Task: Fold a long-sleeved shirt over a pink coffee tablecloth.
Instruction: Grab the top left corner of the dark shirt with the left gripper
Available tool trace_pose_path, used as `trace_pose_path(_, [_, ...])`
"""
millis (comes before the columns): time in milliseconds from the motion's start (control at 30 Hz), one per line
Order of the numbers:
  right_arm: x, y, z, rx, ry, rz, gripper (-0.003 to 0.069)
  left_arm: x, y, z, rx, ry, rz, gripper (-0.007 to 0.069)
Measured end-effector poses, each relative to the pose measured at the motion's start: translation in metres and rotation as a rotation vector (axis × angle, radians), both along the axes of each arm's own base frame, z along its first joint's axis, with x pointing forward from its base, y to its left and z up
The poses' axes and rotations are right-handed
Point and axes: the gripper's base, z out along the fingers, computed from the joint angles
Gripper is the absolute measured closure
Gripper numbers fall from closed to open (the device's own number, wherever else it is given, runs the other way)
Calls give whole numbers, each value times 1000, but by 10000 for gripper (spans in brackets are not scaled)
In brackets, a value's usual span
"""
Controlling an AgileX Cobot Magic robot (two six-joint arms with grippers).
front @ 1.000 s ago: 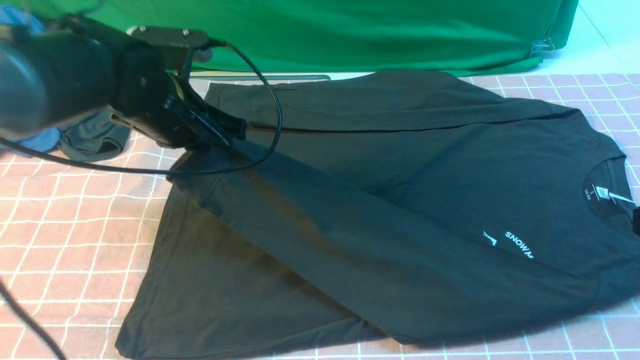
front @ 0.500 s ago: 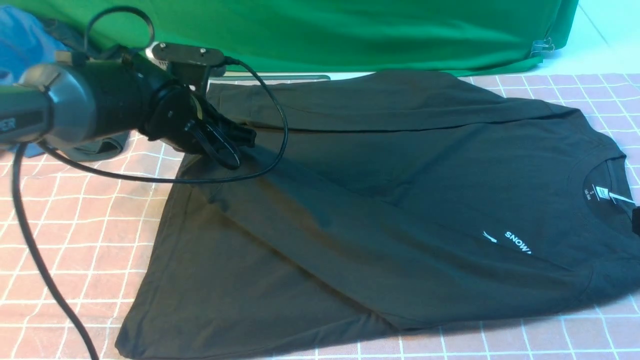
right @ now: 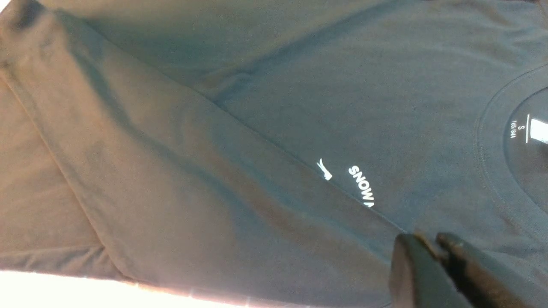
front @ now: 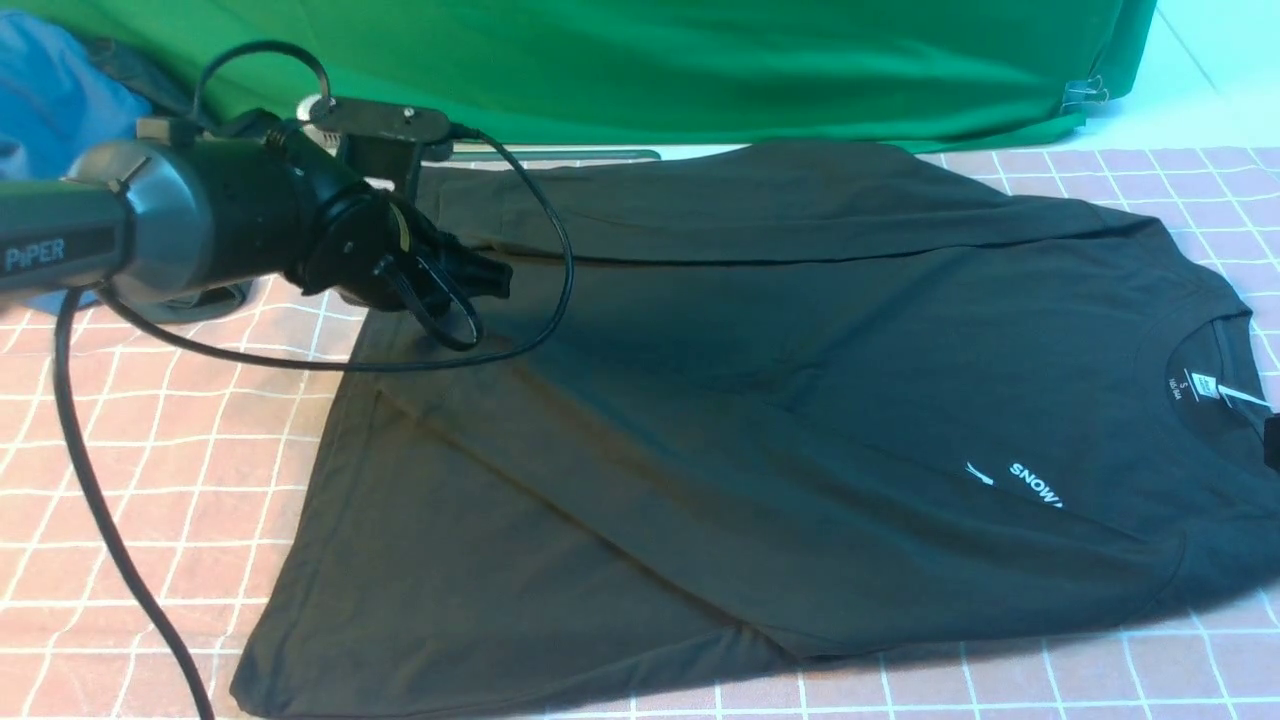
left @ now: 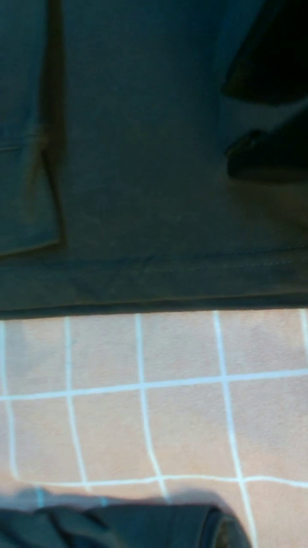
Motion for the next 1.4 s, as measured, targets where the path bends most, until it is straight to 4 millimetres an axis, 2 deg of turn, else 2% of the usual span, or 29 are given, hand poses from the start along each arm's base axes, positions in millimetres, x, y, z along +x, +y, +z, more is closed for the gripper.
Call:
trace_pose_path(100, [0, 0, 0, 0, 0, 0, 568, 6, 0, 12, -45, -21, 68, 276])
trace_pose_path(167, [0, 0, 0, 0, 0, 0, 567, 13, 0, 29, -122, -35, 171, 231])
trace_pose_path(200, [0, 0, 0, 0, 0, 0, 567, 13, 0, 30, -129, -28, 188, 229])
trace_pose_path(300, [0, 0, 0, 1, 0, -1, 562, 28, 2, 64, -263, -42, 287, 212])
trace_pose_path(367, [0, 0, 0, 1, 0, -1, 559, 39, 3, 77, -323, -59, 293, 212])
trace_pose_path(467, [0, 0, 0, 2, 0, -1, 557, 56, 7, 86, -406, -81, 312, 212])
trace_pose_path(600, [0, 0, 0, 2, 5, -1, 552, 83, 19, 69, -463, -64, 365, 212])
trace_pose_path(667, [-1, 0, -1, 1, 11, 0, 550, 98, 27, 45, -458, -35, 394, 212])
trace_pose_path(700, [-1, 0, -1, 1, 12, 0, 550, 99, 28, 43, -457, -35, 394, 212])
trace_pose_path(733, [-1, 0, -1, 1, 11, 0, 549, 105, 29, 30, -450, -24, 394, 212])
trace_pose_path(767, [-1, 0, -1, 1, 12, 1, 548, 106, 30, 25, -447, -19, 395, 212])
trace_pose_path(800, [-1, 0, -1, 1, 12, 1, 546, 111, 30, 9, -430, 1, 387, 212])
trace_pose_path(933, [-1, 0, -1, 1, 12, 1, 540, 118, 28, -24, -411, 26, 374, 212])
trace_pose_path(1033, [-1, 0, -1, 1, 12, 1, 536, 122, 28, -40, -410, 32, 375, 212])
trace_pose_path(1100, [-1, 0, -1, 0, 16, 1, 536, 123, 28, -47, -406, 33, 370, 212])
trace_pose_path(1300, [-1, 0, -1, 0, 19, 2, 533, 125, 27, -49, -394, 19, 346, 229])
trace_pose_path(1333, [-1, 0, -1, 0, 19, 2, 533, 125, 27, -49, -380, 20, 331, 254])
trace_pose_path(1400, [-1, 0, -1, 0, 19, 2, 528, 125, 27, -50, -362, 23, 304, 368])
